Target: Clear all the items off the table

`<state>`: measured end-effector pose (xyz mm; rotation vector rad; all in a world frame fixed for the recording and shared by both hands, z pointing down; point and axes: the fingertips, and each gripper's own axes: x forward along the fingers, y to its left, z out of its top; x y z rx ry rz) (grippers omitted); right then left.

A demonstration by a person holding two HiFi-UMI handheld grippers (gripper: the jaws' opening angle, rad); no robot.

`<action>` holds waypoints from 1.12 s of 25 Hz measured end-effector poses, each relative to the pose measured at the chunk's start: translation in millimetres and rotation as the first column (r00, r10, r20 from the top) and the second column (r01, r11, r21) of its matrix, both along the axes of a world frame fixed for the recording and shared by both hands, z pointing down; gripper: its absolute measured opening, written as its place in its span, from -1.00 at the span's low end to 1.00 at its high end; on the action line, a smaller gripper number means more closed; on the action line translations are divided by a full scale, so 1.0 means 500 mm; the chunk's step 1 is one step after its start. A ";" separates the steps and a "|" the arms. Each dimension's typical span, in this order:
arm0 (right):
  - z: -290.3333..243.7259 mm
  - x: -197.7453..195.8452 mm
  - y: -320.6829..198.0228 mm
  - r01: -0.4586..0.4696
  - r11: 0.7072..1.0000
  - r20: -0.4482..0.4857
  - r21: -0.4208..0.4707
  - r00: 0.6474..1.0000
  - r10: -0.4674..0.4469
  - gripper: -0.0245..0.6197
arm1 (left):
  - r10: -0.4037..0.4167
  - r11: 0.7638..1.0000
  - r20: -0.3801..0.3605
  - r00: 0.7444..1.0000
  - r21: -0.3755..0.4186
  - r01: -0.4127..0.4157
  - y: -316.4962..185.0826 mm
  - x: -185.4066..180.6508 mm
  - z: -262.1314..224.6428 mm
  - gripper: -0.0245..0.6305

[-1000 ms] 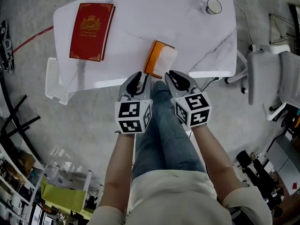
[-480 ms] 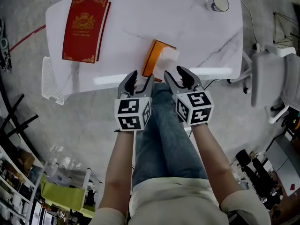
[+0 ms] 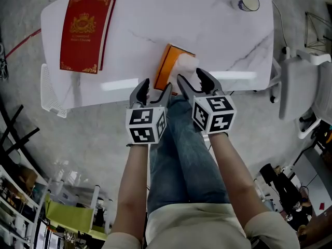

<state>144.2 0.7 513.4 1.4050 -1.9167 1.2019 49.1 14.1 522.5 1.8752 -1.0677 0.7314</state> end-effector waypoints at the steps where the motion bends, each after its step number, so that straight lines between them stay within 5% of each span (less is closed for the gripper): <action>1: 0.008 0.001 -0.003 -0.008 1.000 0.007 -0.006 1.000 0.008 -0.06 | -0.001 1.000 -0.002 1.000 -0.006 0.001 0.002 0.001 0.008 -0.03; 12: 0.059 0.003 -0.035 -0.045 0.998 0.065 -0.054 0.997 0.049 -0.01 | -0.003 0.999 -0.010 1.000 -0.051 0.002 0.003 0.014 0.058 -0.04; 28: 0.071 -0.023 -0.045 -0.027 0.996 0.086 -0.088 0.996 0.034 -0.31 | 0.081 0.997 0.026 0.996 -0.021 -0.081 0.004 0.033 0.048 -0.47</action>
